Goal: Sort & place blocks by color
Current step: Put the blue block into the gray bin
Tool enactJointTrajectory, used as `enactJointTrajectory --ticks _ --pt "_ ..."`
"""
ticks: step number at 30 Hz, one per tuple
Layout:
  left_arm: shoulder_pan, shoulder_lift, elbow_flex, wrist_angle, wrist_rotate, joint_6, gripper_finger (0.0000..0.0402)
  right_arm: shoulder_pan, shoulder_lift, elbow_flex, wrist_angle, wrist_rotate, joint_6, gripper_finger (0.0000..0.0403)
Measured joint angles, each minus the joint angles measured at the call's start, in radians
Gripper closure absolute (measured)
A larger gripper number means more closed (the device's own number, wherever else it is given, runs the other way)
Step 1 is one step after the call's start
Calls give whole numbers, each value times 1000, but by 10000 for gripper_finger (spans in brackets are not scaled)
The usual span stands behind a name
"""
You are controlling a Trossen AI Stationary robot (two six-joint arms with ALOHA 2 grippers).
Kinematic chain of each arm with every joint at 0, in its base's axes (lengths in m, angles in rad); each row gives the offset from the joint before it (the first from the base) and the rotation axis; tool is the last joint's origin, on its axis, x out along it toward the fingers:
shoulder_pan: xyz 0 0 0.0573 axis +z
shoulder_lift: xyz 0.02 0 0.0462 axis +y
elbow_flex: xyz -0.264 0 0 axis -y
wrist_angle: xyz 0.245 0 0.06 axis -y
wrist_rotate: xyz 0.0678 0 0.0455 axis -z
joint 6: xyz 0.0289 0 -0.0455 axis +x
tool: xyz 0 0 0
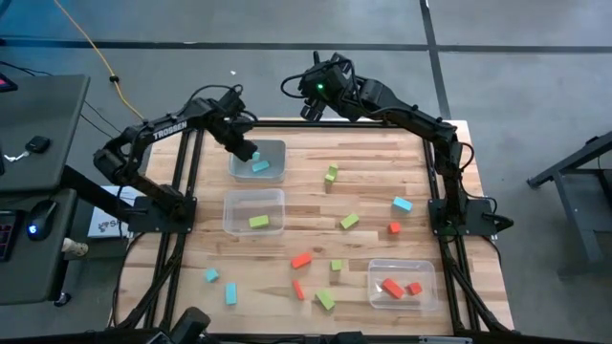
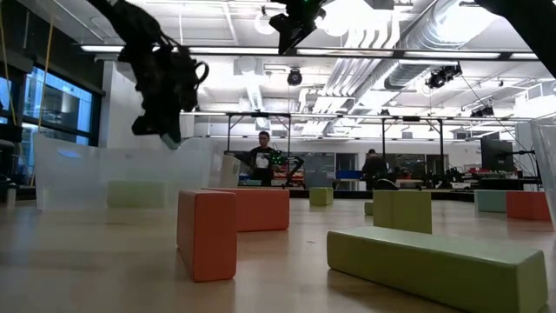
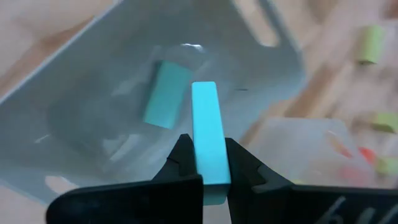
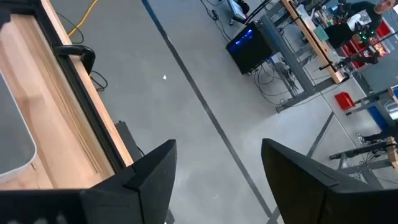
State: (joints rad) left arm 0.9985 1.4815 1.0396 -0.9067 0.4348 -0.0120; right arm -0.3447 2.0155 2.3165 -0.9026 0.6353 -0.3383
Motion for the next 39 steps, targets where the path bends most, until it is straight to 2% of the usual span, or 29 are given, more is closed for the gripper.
enactJointTrajectory --ticks 4,16,24,30,39 --pt "0 0 -67 89 -88 -44 397 0 0 0 -7 0 2 178" --pt "0 3 -147 264 -150 -94 396 0 0 0 -7 -3 24 178" --pt "0 23 -147 279 -208 -90 386 0 0 0 -7 -4 24 178" --pt "-6 79 -147 276 -211 -90 363 0 0 0 -7 -4 24 178" --pt "-6 82 -147 273 -211 -90 360 0 0 0 -7 -4 24 178"
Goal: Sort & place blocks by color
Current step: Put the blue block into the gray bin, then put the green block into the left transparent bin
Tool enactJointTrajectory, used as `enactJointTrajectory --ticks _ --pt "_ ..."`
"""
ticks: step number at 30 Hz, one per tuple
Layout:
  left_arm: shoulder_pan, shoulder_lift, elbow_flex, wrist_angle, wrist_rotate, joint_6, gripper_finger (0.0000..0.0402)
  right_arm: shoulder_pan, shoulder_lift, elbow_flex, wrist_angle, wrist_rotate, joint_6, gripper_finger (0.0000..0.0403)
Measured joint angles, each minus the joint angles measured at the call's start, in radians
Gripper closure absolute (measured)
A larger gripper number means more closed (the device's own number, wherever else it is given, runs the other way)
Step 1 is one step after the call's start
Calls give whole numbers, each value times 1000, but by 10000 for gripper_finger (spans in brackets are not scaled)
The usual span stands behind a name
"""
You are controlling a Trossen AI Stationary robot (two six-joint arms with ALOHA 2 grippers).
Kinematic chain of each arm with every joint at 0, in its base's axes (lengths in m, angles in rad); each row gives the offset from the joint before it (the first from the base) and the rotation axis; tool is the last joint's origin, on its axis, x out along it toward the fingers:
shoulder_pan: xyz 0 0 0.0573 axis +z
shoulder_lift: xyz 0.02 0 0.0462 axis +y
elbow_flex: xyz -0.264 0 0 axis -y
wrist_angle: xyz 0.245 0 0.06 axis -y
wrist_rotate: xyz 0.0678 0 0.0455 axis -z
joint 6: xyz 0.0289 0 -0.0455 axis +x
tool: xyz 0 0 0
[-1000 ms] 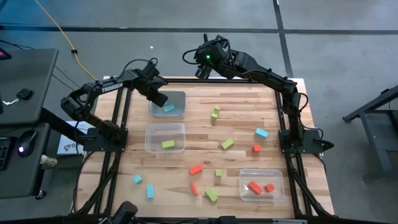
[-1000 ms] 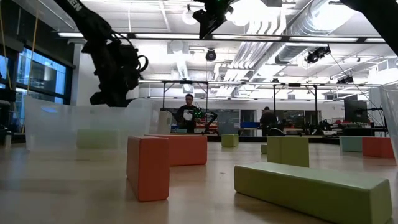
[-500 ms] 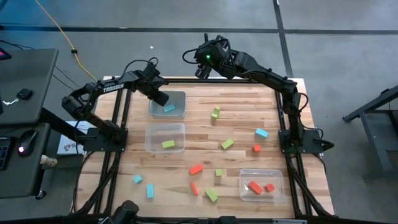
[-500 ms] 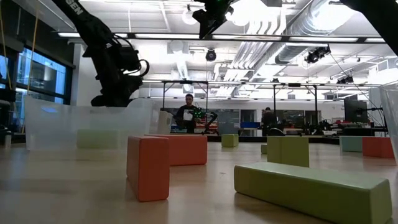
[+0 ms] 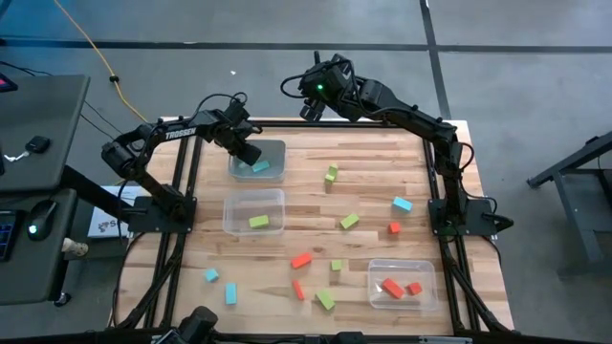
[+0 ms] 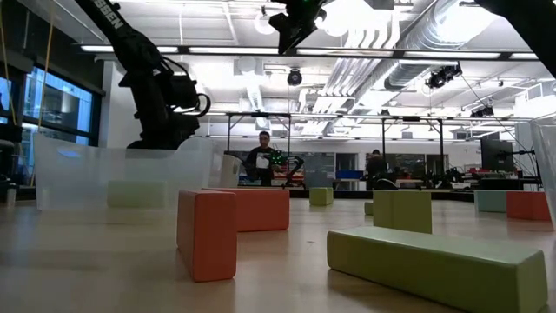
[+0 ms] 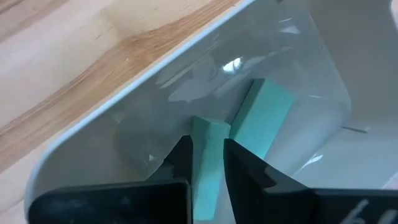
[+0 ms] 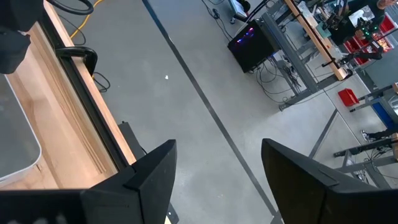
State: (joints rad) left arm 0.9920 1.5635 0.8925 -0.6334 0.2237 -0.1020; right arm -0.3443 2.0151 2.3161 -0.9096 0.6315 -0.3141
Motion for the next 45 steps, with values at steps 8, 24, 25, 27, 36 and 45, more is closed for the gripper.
enactJointTrajectory --ticks 8,24,25,27,36,45 --pt "0 0 0 -30 0 46 324 4 0 0 0 2 -1 178" --pt "2 -59 3 -55 0 96 256 151 -109 -1 -93 23 155 178" --pt "2 -66 7 -57 1 96 256 163 -115 -1 -99 23 176 178" --pt "2 -85 18 -61 1 97 256 188 -132 -1 -124 23 225 178" --pt "2 -185 90 -61 60 95 256 310 -160 0 -403 -7 542 178" --pt "-33 -277 151 -57 61 97 255 414 -154 -1 -577 -80 765 178"
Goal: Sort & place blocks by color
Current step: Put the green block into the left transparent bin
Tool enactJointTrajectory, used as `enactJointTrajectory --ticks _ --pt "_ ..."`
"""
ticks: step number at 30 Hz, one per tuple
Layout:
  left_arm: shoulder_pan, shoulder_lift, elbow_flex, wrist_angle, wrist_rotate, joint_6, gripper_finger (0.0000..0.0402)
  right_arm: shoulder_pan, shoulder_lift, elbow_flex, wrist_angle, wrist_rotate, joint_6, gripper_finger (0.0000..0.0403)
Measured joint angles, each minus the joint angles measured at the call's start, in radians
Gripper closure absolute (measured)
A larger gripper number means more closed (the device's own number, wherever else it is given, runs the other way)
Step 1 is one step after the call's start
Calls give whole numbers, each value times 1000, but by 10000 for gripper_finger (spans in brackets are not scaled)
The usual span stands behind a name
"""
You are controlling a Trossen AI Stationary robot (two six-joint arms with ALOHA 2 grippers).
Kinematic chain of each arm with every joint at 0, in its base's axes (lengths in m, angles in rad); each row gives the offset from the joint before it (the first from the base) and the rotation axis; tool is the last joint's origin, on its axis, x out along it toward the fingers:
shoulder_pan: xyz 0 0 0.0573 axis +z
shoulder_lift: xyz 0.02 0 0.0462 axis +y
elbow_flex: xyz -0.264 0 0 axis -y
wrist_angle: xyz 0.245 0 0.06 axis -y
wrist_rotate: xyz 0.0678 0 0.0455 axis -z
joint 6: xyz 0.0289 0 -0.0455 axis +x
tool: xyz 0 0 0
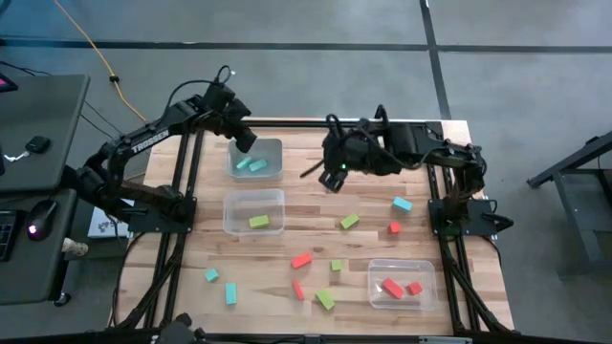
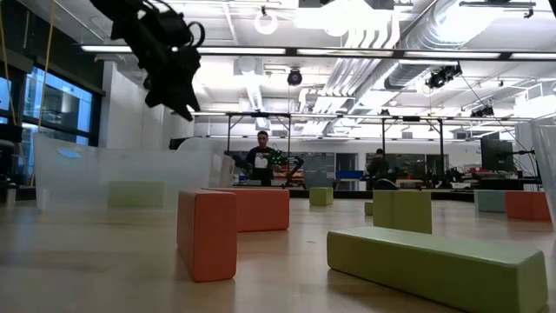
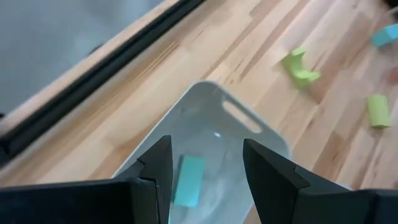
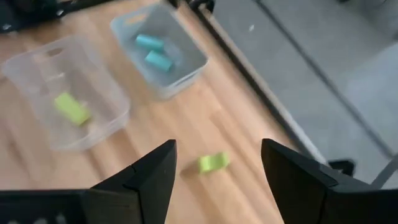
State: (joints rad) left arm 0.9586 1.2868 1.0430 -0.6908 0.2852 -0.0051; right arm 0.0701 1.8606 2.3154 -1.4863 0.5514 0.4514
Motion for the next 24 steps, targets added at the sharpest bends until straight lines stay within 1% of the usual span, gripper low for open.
enactJointTrajectory --ticks 3,7,14,17,20,24 --pt "-22 -30 3 0 0 0 254 22 0 -5 -41 -39 75 178" --pt "-55 -64 3 0 0 0 256 46 1 -58 -60 -85 139 178" --pt "-113 -89 3 0 2 3 255 58 1 -239 -51 -192 138 178" --pt "-131 -89 3 -1 2 8 255 55 1 -322 -33 -261 80 178" --pt "-150 -89 3 -1 1 7 255 54 1 -408 -13 -311 -17 178" --pt "-168 -89 3 -1 0 8 255 45 1 -513 -3 -353 -130 178"
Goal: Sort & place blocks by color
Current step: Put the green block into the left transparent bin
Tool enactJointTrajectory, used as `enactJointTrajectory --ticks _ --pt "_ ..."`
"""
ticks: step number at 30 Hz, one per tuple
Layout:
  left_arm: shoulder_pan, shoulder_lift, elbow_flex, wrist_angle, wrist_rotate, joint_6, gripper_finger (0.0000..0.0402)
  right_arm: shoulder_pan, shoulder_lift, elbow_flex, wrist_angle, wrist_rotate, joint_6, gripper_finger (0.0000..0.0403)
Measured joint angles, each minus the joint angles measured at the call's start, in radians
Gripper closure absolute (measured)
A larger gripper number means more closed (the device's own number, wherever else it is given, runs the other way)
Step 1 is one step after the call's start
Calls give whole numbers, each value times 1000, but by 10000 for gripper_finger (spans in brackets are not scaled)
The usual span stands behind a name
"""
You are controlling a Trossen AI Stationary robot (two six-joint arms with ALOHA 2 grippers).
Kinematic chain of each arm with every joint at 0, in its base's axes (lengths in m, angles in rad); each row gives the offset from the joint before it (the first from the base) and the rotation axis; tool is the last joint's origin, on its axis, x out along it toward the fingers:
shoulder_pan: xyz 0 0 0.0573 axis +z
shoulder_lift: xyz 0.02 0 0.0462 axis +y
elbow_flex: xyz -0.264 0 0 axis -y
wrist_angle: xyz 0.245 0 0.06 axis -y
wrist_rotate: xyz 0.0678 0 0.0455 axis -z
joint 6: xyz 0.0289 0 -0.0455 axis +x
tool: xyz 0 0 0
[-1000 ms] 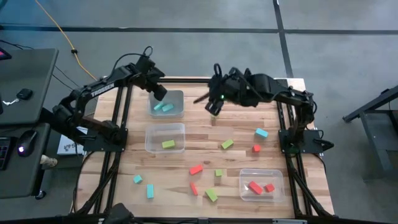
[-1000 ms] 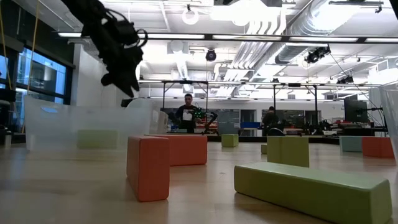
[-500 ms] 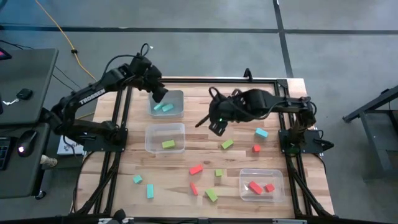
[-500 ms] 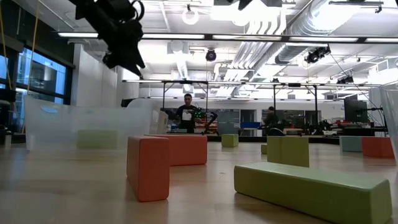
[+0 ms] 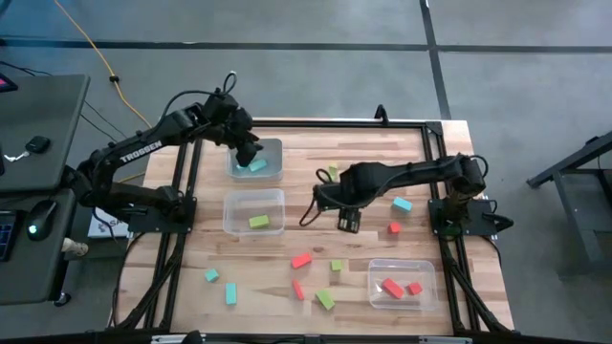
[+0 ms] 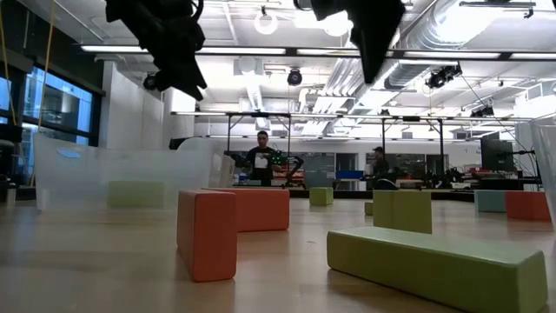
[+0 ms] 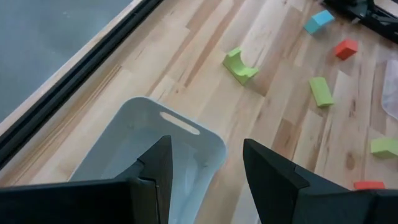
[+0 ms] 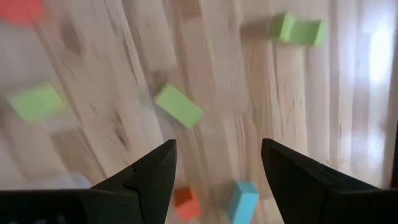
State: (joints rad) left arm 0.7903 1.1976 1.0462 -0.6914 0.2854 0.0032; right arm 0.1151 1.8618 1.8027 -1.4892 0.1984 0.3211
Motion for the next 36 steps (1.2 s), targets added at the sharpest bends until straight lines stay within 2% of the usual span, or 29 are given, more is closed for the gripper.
enactJointTrajectory --ticks 9,16,19,27,36 --pt "-15 0 0 0 -2 0 254 -47 0 -183 101 -21 -268 178" --pt "-15 0 0 0 -17 0 255 -71 0 -322 281 -178 -454 178" --pt "-15 1 0 0 -20 -1 255 -70 0 -386 333 -191 -515 178" --pt "-15 1 0 0 -20 -10 254 -70 0 -496 468 -200 -596 178" --pt "-15 1 0 0 -20 -11 254 -69 0 -583 581 -214 -601 178"
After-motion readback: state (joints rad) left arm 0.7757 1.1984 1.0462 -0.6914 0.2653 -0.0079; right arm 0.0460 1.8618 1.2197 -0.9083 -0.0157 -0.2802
